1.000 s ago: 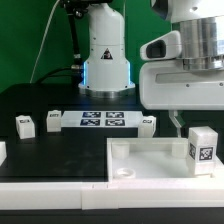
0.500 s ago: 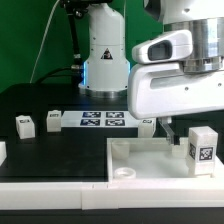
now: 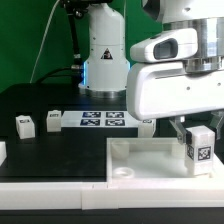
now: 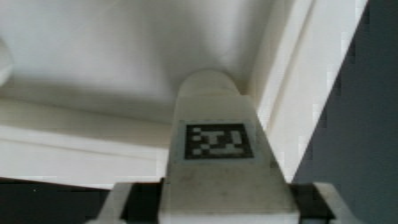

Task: Assemble one leg

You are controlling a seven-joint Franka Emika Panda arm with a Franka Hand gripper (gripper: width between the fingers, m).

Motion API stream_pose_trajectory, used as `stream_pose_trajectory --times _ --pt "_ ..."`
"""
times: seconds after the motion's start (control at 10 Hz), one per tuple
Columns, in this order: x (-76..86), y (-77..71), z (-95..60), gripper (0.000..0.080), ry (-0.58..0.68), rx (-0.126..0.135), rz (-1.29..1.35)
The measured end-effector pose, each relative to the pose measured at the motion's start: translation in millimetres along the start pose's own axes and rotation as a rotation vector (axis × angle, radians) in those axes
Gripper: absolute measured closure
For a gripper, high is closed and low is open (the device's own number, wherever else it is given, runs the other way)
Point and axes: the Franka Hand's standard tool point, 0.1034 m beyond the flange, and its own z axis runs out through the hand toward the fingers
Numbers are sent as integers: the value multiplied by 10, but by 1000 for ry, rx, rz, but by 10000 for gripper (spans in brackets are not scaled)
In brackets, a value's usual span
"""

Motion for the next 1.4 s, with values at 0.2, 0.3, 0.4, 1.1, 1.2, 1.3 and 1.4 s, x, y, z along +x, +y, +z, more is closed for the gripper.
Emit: stream_pose_trajectory --times 0.2,0.3,0.4,1.1,1.2,1.3,1.4 --pt "-5 0 4 508 0 1 48" --pt "-1 9 10 508 9 3 162" --pt "4 22 10 508 14 6 370" --pt "-42 -40 24 507 0 30 1537" --pt "-41 -45 23 507 -1 31 1561" --pt "-41 -56 25 507 -7 39 1656" --pt "-41 -62 26 400 -7 39 1651"
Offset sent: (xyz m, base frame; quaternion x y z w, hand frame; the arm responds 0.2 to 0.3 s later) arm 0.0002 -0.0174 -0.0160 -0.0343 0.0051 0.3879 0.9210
